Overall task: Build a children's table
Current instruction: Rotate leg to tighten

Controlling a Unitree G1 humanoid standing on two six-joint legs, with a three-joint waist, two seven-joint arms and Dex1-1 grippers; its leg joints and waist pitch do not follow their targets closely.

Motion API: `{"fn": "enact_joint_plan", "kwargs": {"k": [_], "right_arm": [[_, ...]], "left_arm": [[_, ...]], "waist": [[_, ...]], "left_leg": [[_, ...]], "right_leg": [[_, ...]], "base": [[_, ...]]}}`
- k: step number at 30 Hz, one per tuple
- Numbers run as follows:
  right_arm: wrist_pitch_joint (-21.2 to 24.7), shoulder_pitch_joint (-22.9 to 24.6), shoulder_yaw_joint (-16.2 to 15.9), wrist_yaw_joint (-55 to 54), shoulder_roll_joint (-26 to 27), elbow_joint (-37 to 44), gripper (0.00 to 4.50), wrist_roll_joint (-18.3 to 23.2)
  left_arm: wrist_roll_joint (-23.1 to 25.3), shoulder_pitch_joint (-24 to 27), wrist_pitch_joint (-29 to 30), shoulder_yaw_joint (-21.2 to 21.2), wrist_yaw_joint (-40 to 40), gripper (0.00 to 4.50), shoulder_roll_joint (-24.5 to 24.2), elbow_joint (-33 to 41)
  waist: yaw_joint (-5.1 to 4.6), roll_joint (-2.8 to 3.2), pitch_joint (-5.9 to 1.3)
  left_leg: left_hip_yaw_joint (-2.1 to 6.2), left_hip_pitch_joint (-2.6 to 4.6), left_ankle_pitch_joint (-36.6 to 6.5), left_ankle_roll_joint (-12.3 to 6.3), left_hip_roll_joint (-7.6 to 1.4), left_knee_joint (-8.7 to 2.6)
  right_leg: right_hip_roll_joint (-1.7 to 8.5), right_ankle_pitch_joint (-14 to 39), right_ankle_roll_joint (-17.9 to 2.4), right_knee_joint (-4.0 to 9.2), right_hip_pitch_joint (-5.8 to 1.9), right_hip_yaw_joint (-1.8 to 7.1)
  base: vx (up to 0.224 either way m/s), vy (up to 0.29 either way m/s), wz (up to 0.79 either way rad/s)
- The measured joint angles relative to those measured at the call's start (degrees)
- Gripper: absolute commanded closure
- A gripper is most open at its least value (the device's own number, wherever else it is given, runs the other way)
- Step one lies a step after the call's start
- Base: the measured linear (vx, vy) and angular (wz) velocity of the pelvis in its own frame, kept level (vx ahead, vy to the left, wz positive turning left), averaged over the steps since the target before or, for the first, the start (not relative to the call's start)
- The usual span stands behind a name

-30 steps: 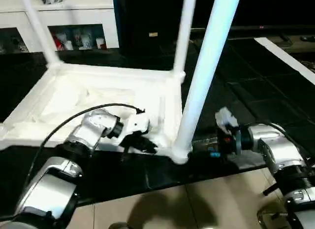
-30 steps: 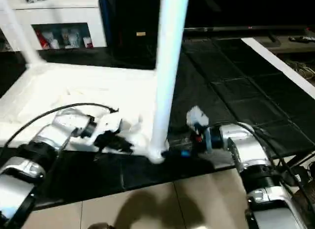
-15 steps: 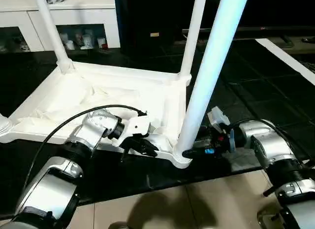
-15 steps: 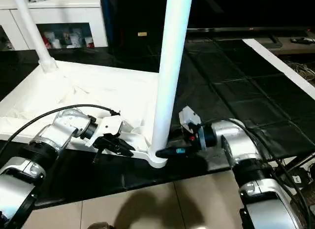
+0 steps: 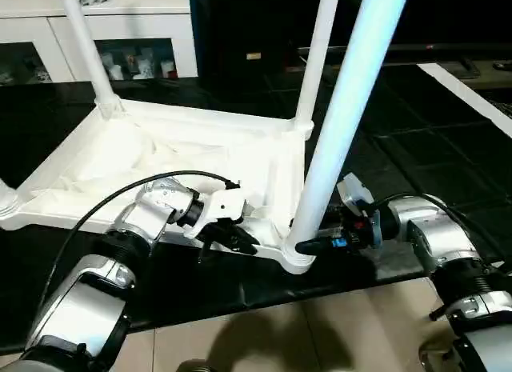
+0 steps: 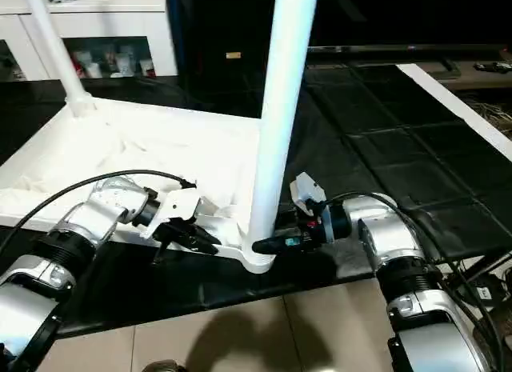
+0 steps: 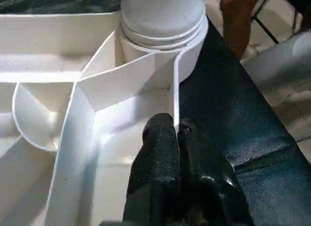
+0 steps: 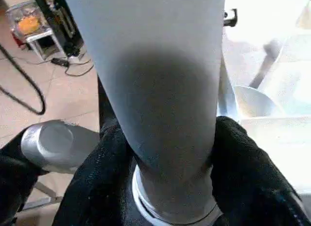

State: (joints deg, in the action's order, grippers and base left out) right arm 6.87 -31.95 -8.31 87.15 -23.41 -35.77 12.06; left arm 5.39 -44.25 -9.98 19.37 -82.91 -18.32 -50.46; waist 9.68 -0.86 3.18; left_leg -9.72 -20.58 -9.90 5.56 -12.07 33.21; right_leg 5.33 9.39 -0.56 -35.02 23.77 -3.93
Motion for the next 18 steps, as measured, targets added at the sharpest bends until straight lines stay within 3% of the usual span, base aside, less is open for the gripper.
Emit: {"fn": "enact_joint_plan", "kwargs": {"k": [4, 9, 12, 15, 18], "right_arm": [[1.69, 2.13, 1.81, -6.50, 0.97, 2.37, 2.51, 0.05], [4.63, 3.01, 6.79, -26.45, 7.82, 3.27, 2.53, -1.98], [5.89, -0.25, 9.77, -42.57, 13.23, 0.09, 2.54, -3.97], [6.29, -4.13, 11.22, -52.73, 16.08, -3.79, 2.54, -5.39], [6.14, -5.81, 12.21, -56.75, 17.58, -5.53, 2.54, -5.70]], "left_arm": [[0.24, 0.01, 3.92, -0.80, 4.23, 4.50, 0.99, -0.09], [1.28, -0.41, 13.49, -3.76, 15.25, 4.50, 3.74, -0.06], [1.76, -1.76, 20.29, -5.96, 25.27, 4.50, 7.58, -0.50], [1.66, -3.45, 23.39, -7.52, 32.71, 4.50, 11.03, -2.32], [1.63, -3.99, 24.08, -8.13, 35.58, 4.50, 12.10, -2.69]], "waist": [[-0.27, 0.01, -0.01], [-2.69, 0.01, -0.01], [-4.71, 0.05, -0.04], [-5.44, 0.05, -0.04], [-5.48, 0.05, -0.04]], "left_leg": [[-0.05, 0.29, 0.04, -0.01, 0.01, 0.04], [0.10, 0.60, 0.05, 0.03, 0.08, 0.00], [0.24, 0.57, 0.07, 0.06, 0.14, -0.01], [0.25, 0.49, 0.07, 0.06, 0.15, -0.16], [0.07, 0.46, 0.06, 0.03, 0.16, -0.22]], "right_leg": [[0.00, 0.03, 0.06, 0.01, -0.28, 0.11], [0.05, 0.25, 0.43, 0.16, -0.65, 0.11], [0.06, 0.26, 0.43, 0.49, -0.58, -0.01], [0.03, 0.24, 0.42, 0.94, -0.52, -0.12], [0.03, -0.07, 0.30, 0.95, -0.51, 0.03]], "base": [[0.000, 0.000, 0.00], [0.000, 0.000, 0.00], [0.000, 0.000, 0.00], [0.000, 0.000, 0.00], [0.000, 0.000, 0.00]]}}
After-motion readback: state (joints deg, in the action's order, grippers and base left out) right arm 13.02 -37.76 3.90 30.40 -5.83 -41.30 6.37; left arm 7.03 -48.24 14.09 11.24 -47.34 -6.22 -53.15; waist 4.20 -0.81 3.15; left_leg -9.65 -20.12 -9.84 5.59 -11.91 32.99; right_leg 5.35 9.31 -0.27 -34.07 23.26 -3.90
